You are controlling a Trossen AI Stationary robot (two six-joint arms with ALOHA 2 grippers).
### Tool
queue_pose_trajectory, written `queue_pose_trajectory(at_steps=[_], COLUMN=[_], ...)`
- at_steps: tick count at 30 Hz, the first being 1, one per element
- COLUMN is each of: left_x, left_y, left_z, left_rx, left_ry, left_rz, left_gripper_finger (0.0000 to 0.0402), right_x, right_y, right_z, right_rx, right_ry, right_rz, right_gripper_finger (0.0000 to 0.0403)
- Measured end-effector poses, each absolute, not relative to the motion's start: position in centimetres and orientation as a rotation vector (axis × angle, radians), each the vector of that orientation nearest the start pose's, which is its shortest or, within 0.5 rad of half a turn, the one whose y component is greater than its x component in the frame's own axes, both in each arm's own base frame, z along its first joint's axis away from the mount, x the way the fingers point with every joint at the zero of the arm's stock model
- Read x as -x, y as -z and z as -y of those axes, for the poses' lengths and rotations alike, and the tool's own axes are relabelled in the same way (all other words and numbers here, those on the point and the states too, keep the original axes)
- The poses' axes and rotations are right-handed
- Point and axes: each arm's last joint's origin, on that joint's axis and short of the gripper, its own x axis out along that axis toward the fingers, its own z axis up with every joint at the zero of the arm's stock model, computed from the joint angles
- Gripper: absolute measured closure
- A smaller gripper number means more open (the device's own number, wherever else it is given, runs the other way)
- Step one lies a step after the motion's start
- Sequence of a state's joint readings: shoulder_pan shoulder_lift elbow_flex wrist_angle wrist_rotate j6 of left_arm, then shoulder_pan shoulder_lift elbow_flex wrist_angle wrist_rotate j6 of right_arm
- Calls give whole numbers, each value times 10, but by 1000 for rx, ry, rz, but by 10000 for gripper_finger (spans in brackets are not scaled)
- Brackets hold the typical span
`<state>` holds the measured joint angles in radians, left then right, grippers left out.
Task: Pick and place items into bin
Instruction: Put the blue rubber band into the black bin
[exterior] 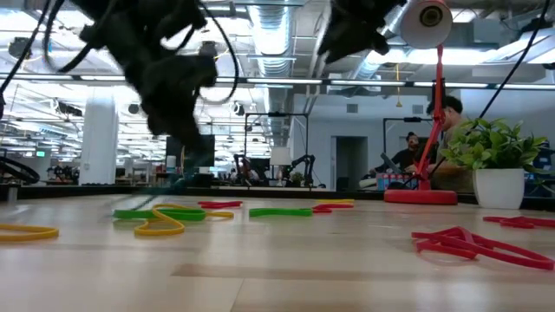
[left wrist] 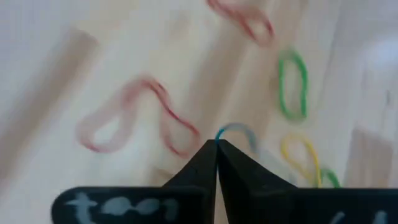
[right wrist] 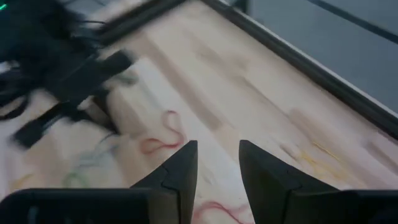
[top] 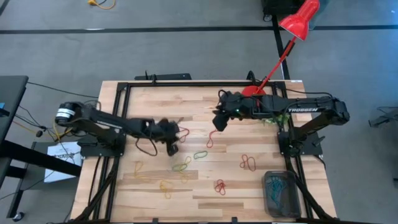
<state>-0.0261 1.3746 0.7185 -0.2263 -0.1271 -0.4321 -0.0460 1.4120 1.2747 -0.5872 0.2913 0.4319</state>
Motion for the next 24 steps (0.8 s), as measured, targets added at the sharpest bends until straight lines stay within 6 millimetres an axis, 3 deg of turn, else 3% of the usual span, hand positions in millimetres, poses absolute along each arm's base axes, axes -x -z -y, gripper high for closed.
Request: queue_pose_trajectory(at_steps=[5, 9, 13, 18, 24], left_x=[-261, -260, -261, -261, -260], left_y=[-247, -282, -316, -337, -335], left_z=[-11, -23, -34, -42, -43], left_rx=[260, 143, 46, 5, 4], left_ry=[-280, -304, -321, -339, -342], left_rz=[-636, -547, -467, -414, -442], left_gripper_finger=[401, 401, 401, 401, 401], right_x=[-315, -328, -341, -363, -379], right_y=[-339, -345, -332, -317, -306], right_z=[28, 34, 41, 48, 51], right_rx=[-360, -342, -352, -364, -383], right_ry=[376, 265, 204, 124, 110], right_rz=[-464, -359, -370, -336, -281], right_gripper_finger=[292, 292, 292, 292, 292])
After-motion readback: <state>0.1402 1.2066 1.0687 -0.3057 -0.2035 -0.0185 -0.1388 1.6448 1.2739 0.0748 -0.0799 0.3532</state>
